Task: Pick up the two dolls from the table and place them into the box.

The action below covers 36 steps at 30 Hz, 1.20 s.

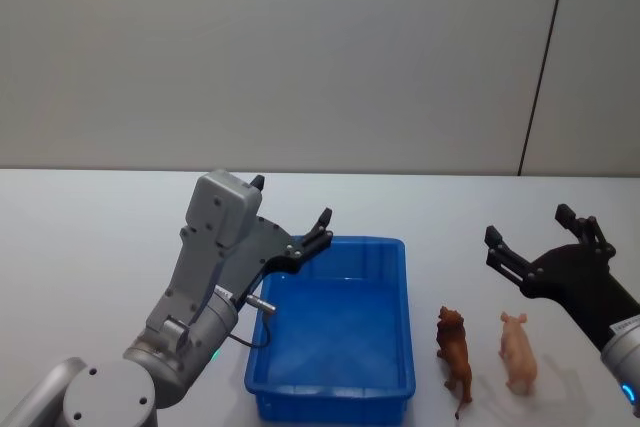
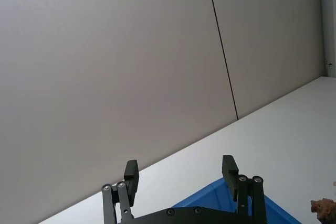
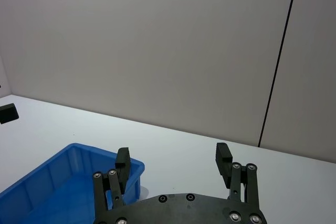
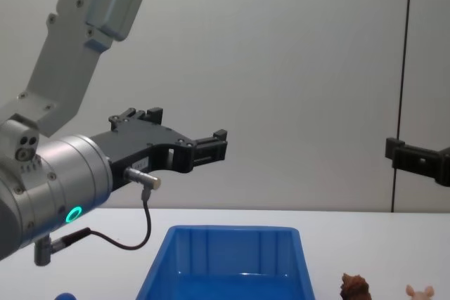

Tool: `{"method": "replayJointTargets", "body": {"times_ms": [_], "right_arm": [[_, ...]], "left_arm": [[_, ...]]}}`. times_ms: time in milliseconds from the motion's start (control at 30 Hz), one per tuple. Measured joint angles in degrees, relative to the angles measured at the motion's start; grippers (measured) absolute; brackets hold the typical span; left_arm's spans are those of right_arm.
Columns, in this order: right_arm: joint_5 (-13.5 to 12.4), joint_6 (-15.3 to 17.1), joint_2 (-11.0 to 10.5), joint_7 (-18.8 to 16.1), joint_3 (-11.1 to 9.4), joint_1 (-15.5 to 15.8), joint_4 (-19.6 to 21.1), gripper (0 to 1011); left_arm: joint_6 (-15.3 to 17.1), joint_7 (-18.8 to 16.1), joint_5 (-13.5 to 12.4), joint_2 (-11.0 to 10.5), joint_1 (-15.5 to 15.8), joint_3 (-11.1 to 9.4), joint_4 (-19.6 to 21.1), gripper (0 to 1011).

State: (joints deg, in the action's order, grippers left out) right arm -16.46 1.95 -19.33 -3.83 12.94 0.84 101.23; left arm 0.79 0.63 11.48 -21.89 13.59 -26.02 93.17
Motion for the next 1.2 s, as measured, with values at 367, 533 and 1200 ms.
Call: {"method": "replayJointTargets", "body": {"times_ms": [367,533,1200], "right_arm": [[0.0,0.0,0.1,0.0,0.0,-0.1,-0.1,1001],[0.5,1.1,0.6,0.8,0.0,-0.8,-0.9,1001],[5.0,11.8,2.8,6.7,0.7,-2.5,-4.7,1001]], "left_arm": [[0.0,0.0,0.0,0.0,0.0,0.0,0.0,1001],[0.0,0.0,0.0,0.0,0.0,0.0,0.0,1001],[0.0,0.0,0.0,0.0,0.0,0.0,0.0,1001]]}}
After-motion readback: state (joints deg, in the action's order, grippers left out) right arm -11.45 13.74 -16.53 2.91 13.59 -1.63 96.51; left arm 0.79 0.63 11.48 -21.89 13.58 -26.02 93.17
